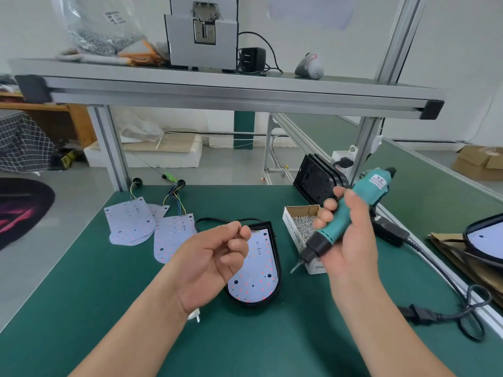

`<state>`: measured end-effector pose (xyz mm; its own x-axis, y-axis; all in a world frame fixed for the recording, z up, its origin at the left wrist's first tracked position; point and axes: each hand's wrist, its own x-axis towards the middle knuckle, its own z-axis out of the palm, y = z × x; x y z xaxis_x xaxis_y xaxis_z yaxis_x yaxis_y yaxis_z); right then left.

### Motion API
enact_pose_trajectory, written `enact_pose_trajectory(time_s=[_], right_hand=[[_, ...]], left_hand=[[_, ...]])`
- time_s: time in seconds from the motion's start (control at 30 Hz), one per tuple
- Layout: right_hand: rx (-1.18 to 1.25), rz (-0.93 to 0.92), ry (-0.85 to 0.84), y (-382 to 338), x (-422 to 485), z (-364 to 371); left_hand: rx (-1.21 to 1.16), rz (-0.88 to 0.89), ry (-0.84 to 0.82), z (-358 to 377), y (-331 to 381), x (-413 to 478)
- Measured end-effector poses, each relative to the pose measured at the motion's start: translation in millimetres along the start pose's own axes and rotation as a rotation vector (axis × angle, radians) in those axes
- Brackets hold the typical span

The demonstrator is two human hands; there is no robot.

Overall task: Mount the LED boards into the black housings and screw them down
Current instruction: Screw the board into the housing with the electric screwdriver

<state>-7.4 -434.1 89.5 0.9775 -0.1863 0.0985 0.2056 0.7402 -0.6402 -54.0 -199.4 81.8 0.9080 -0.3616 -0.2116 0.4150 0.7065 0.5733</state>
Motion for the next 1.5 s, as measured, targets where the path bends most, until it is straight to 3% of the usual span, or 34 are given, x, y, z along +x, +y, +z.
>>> enact_pose_trajectory(time_s=[0.27,0.6,1.07,1.5], right_hand=[[0.074,0.013,0.009,20.6,10.6,25.8],[0.107,0.013,-0.103,23.9,1.0,7.5],[0.100,-0.036,-0.231,26.4,-9.0,15.2],[0.067,-0.057,-0.240,29.6,-8.5,14.3]], left_hand=[[0.259,0.148,0.080,-18.3,1.8,-0.3],[0.460,0.158,0.076,-22.5,-7.3,2.0],[0.573,0.129,0.065,-25.2,-18.1,2.1],[0.558,0.129,0.044,-26.8,-24.0,4.1]])
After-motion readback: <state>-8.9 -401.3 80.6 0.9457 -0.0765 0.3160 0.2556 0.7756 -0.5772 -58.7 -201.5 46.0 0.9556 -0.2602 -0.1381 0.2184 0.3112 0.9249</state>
